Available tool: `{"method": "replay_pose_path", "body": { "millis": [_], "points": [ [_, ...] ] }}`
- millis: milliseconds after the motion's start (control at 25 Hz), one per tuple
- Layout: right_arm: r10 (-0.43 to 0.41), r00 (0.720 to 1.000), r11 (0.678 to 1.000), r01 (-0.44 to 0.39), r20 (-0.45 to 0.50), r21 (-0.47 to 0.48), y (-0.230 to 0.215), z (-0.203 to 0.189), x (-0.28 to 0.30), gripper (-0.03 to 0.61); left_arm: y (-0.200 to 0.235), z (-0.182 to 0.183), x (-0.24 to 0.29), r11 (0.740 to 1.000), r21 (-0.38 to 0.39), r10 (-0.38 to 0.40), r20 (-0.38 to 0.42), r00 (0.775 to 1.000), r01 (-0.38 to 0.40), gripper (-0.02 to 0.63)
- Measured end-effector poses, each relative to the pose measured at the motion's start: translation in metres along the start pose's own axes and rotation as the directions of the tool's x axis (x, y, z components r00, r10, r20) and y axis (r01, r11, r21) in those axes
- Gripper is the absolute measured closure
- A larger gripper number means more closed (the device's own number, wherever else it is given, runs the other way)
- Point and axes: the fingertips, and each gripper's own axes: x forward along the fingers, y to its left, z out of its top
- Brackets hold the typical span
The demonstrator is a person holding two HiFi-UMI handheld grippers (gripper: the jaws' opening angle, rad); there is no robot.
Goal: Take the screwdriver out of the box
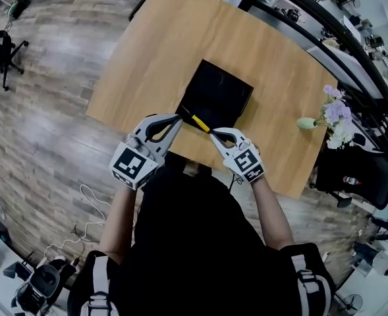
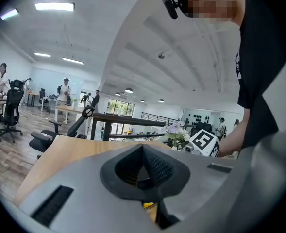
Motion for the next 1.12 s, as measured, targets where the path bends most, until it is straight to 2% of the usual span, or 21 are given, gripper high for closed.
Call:
{"method": "replay_pose_path", "body": {
  "millis": [360, 680, 840, 1120],
  "points": [
    [-0.047, 0.995, 0.998, 0.051, -0.085, 0.042, -0.011, -0.033, 0.039, 0.554, 0.025, -0.001, -0.003, 0.999, 0.002, -0.048, -0.006, 0.999, 0.048, 0.592],
    [-0.137, 0.975, 0.987, 0.149, -0.178, 0.055, -0.021, -0.048, 0.057, 0.552, 0.043, -0.004, -0.006, 0.992, 0.005, -0.124, -0.008, 0.992, 0.124, 0.592],
    [-0.120, 0.967, 0.989, 0.137, -0.225, 0.061, -0.011, -0.057, 0.062, 0.552, 0.044, 0.004, -0.008, 0.990, -0.001, -0.141, 0.007, 0.990, 0.141, 0.592],
    [-0.090, 0.965, 0.993, 0.105, -0.248, 0.051, -0.017, -0.069, 0.075, 0.552, 0.039, -0.007, -0.014, 0.995, -0.002, -0.095, -0.002, 0.995, 0.095, 0.592]
  ]
}}
